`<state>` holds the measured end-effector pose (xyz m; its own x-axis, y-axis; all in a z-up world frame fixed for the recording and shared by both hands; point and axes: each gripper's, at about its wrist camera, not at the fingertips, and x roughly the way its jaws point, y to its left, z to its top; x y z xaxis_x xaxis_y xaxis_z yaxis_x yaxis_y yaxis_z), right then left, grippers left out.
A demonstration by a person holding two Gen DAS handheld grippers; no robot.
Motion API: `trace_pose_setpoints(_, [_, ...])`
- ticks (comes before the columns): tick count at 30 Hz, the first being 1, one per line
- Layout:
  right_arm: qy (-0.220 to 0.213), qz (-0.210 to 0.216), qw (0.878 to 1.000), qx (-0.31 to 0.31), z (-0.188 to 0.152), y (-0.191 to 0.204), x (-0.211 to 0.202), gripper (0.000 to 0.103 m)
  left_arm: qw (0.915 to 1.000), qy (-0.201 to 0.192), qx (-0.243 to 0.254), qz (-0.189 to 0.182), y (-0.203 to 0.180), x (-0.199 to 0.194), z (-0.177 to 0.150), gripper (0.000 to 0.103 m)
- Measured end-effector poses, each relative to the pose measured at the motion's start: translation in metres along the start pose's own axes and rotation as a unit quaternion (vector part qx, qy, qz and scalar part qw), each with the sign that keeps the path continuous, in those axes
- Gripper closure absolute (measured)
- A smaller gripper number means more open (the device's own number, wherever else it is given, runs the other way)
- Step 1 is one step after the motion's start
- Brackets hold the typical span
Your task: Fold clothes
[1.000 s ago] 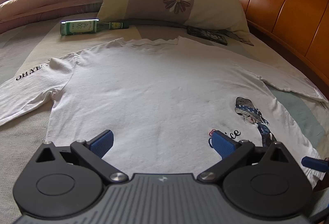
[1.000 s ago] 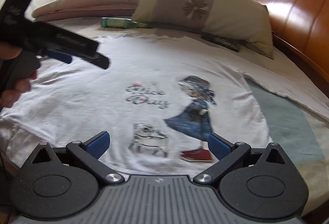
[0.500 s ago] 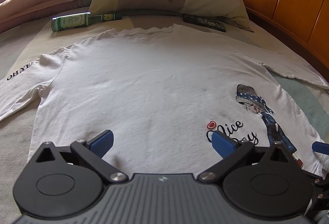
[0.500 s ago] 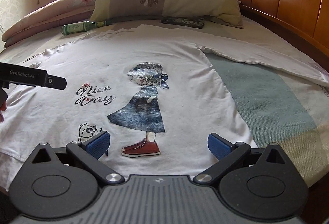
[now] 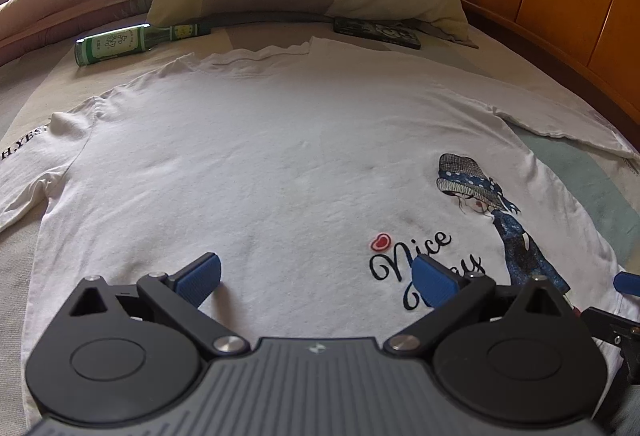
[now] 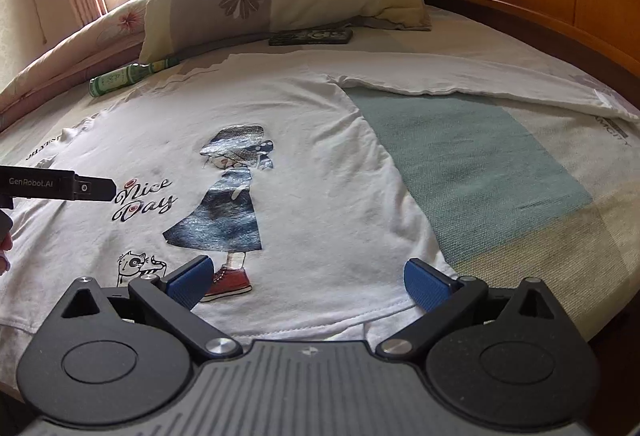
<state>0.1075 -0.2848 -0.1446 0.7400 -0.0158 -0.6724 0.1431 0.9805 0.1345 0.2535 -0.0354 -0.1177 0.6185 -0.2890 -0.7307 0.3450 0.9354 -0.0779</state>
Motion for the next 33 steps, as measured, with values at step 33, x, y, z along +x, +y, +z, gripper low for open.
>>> trace_pose_setpoints(33, [-0.037, -0.102, 0.989, 0.102, 0.153, -0.144, 0.061, 0.0, 0.9999, -0.011, 0.001, 0.006, -0.021, 0.036, 0.028, 0.002])
